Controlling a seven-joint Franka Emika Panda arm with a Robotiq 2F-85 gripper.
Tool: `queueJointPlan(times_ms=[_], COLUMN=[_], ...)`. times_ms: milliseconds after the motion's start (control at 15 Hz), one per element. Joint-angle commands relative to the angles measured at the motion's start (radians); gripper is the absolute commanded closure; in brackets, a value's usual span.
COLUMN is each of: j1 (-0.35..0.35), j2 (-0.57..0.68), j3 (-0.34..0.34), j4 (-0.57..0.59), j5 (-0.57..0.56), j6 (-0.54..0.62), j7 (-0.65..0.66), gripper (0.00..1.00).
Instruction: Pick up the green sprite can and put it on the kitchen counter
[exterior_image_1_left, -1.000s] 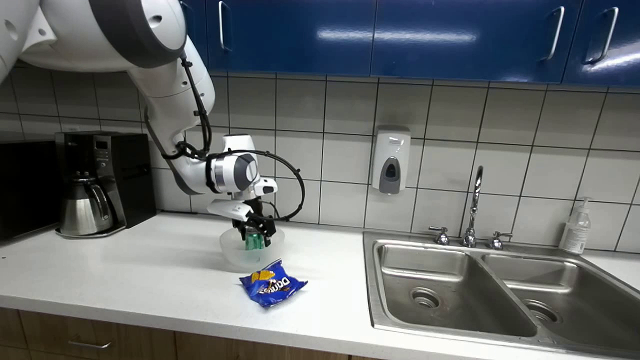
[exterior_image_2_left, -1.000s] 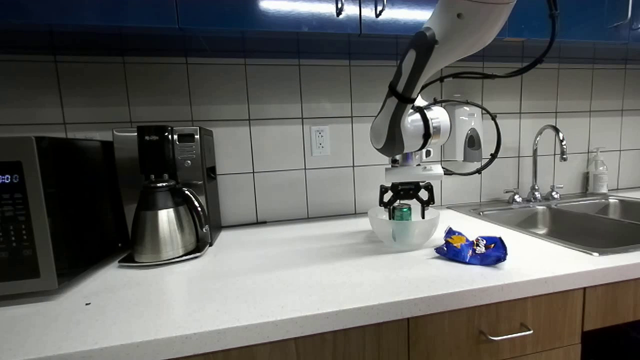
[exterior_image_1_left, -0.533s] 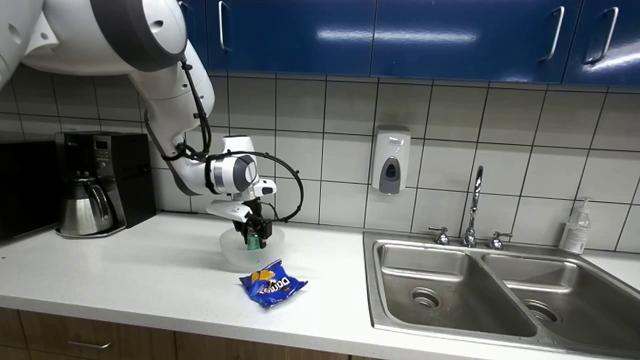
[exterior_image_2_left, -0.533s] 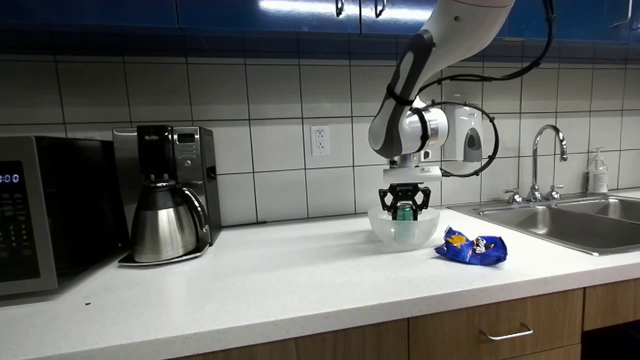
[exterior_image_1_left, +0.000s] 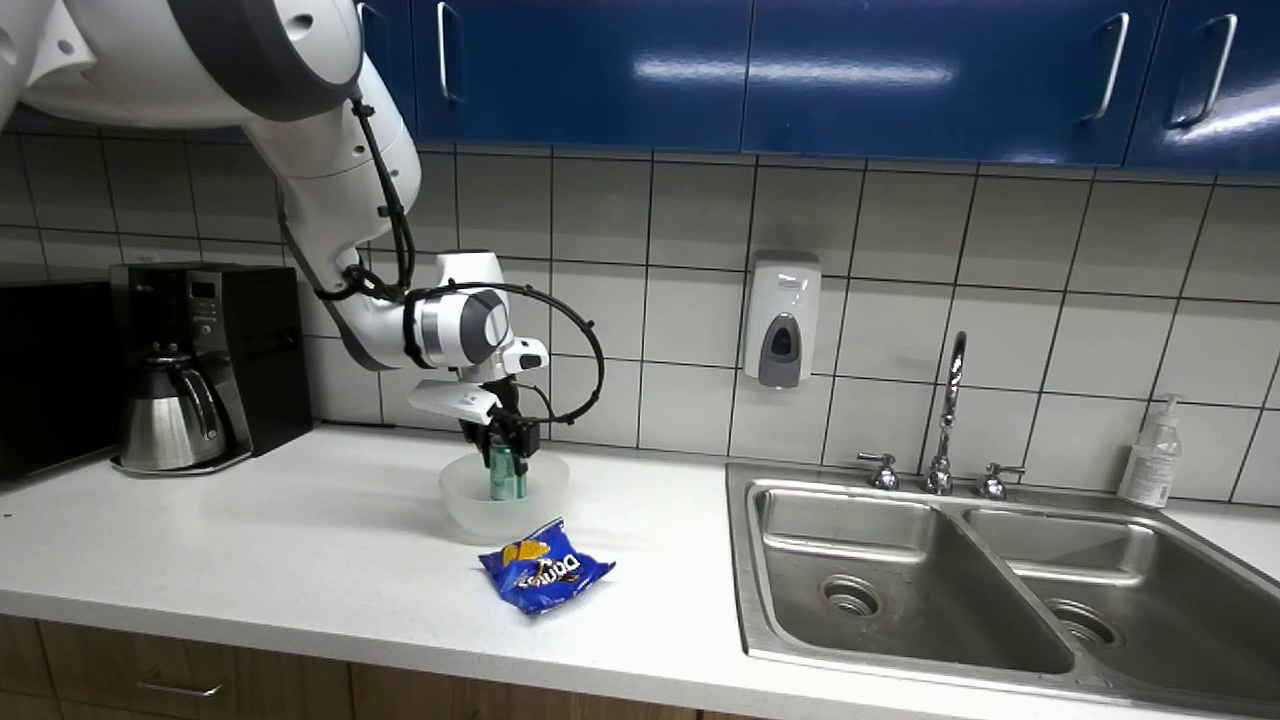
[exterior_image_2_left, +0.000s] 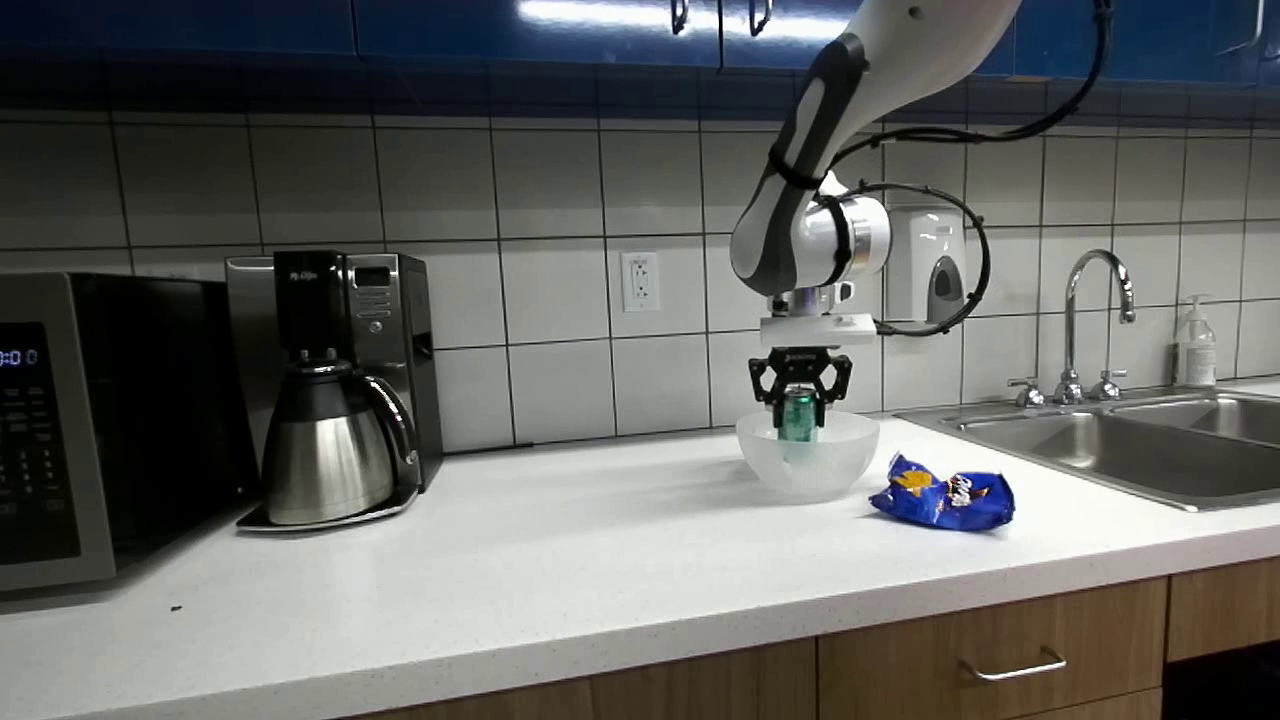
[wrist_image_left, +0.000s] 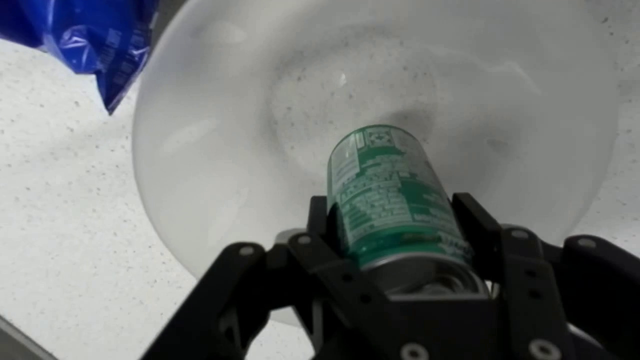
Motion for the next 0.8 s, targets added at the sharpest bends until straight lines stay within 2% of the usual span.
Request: queueJointPlan(times_ms=[0, 333, 733], j1=[-0.003, -0.02, -0.014], j2=[-0.107, -0.239, -0.417], j3=[0.007, 0.037, 0.058], j4=[-0.043, -0.1, -0.235], j5=[0.013, 0.033, 0.035], j6=[-0.053, -0.135, -0.188], j7=[-0.051, -0.116, -0.155], gripper=[0.62, 0.62, 0.62])
